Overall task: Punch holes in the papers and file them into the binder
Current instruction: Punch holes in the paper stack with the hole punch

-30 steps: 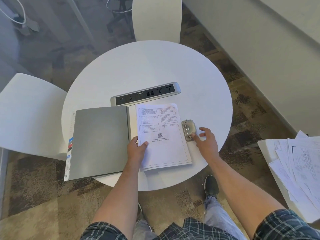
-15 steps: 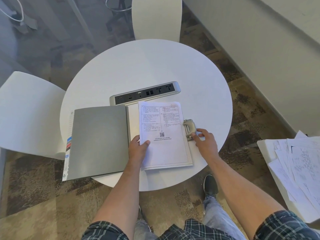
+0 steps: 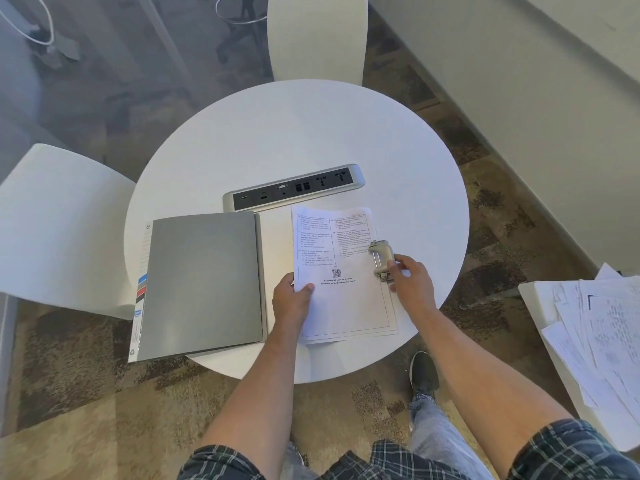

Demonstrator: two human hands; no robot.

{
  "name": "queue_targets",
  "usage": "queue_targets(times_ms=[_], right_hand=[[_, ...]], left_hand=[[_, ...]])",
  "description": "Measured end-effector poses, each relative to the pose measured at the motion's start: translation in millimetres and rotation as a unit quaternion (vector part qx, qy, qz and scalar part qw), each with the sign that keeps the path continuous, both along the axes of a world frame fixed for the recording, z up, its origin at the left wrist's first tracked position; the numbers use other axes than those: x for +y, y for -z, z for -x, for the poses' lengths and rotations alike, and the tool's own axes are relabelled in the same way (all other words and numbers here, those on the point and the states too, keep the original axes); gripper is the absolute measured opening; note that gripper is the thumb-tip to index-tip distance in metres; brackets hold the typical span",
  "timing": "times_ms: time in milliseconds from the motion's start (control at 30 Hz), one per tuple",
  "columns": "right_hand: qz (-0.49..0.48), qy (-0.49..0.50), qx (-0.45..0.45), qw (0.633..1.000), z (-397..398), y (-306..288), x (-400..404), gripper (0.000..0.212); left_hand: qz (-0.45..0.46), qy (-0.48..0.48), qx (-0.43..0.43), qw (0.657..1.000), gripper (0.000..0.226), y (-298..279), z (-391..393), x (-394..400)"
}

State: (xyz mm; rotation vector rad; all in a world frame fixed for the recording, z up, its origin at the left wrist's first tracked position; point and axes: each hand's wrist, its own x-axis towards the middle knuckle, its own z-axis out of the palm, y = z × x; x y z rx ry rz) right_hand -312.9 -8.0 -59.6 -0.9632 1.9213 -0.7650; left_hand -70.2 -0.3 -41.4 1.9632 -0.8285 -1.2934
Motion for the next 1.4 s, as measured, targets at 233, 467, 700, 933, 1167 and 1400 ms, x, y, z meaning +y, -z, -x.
queue_targets(times_ms=[233, 467, 700, 933, 1167, 1400], right_hand=[[-0.001, -0.032, 0.003, 0.999, 2, 1, -5, 0.023], [0.006, -0.013, 0.027, 1.000, 2, -14, -15, 0.016], [-0.004, -0.008, 0.024, 1.000, 0, -14, -17, 0.014], [-0.030, -0.021, 0.054, 0.998, 1, -18, -19, 0.014], [-0.076, -0.042, 0.114, 0.990, -1, -32, -21, 0.012], [-0.066, -0.020, 0.094, 0.993, -7, -30, -24, 0.019]], left_hand=[[-0.008, -0.012, -0.051, 0.999, 0.017, -2, 2, 9], [-0.006, -0.035, -0.069, 0.997, 0.017, -4, 8, 11], [-0.007, -0.044, -0.067, 0.997, 0.018, -4, 8, 6], [-0.006, -0.040, -0.074, 0.996, 0.020, -6, 9, 4], [-0.007, -0.034, -0.078, 0.996, 0.023, -6, 10, 4], [-0.010, -0.025, -0.082, 0.996, 0.022, -4, 11, 2]])
